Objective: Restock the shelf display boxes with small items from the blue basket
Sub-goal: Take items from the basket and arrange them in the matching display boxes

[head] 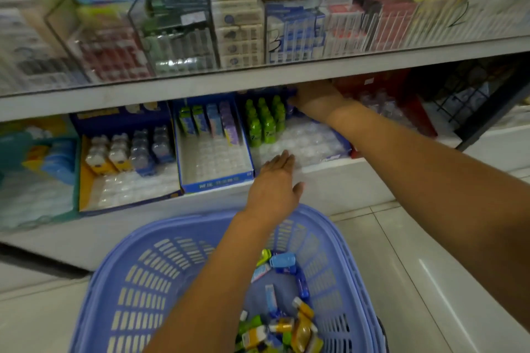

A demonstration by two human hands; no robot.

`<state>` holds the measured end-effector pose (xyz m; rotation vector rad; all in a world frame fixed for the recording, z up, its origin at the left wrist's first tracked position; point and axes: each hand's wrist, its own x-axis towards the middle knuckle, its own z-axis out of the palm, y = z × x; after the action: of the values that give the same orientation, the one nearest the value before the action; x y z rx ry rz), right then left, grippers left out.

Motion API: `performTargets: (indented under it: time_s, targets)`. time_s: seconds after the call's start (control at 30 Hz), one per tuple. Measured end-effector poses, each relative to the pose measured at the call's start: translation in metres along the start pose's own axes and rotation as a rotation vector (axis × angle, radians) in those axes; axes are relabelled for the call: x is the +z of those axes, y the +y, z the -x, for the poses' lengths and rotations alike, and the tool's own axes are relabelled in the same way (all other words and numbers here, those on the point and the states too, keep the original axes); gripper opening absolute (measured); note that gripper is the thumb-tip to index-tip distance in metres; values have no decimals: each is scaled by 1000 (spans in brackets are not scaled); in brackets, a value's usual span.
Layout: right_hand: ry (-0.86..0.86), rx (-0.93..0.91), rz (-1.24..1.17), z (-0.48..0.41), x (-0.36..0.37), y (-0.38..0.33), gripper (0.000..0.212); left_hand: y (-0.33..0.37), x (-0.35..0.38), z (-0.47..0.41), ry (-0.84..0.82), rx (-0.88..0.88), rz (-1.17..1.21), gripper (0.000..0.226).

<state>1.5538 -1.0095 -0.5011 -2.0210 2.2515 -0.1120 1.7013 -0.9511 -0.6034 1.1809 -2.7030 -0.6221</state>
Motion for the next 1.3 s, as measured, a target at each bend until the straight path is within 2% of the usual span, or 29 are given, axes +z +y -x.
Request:
performTargets:
  time_s: [0.07, 0.1, 0.17, 0.2, 0.23, 0.3, 0.4, 0.5, 0.57, 0.67, 0.8, 0.97, 1.03, 1.13, 1.23, 1.3]
  targets:
    - [16, 64, -55, 21, 3, -13, 29, 0, -1, 12, 120, 48, 76, 56]
    - [14, 40, -70, 35, 5, -18, 25, -1, 2, 22, 209, 68, 128, 51]
    - [-74, 34, -170, 75, 15, -29, 19, -8, 14, 45, 347, 59, 208, 40]
    - [-143, 39, -210, 94, 25, -34, 18, -15, 23, 57, 357, 26, 228, 34]
    - [-216, 38, -232, 108, 41, -40, 19, -22, 34, 68, 315, -18, 251, 28]
    - [-374, 49, -187, 127, 80, -53, 25, -41, 59, 88, 95, -134, 271, 22]
    - [-627, 133, -80, 146, 156, -68, 33, -80, 103, 123, -266, -280, 225, 28]
    - [-749, 281, -29, 161, 231, -63, 42, -120, 136, 157, -520, -365, 202, 35]
    - [-743, 382, -55, 169, 268, -59, 43, -138, 150, 169, -572, -402, 240, 43]
    - [-604, 531, -102, 178, 309, -58, 46, -153, 164, 172, -617, -403, 266, 55]
    - [-507, 561, -27, 181, 336, -64, 55, -159, 178, 167, -649, -383, 261, 59]
    - [-592, 452, 72, 177, 340, -60, 63, -155, 184, 159, -573, -344, 101, 34]
    - [-621, 356, 93, 176, 341, -54, 51, -146, 182, 151, -543, -312, 12, 30]
    - [-606, 219, 96, 176, 343, -50, 40, -121, 186, 135, -528, -170, 98, 27]
    - [-589, 356, 53, 172, 330, -54, 46, -99, 199, 130, -622, -74, 211, 32]
    - [-590, 406, -37, 162, 314, -53, 36, -97, 208, 131, -674, -28, 213, 40]
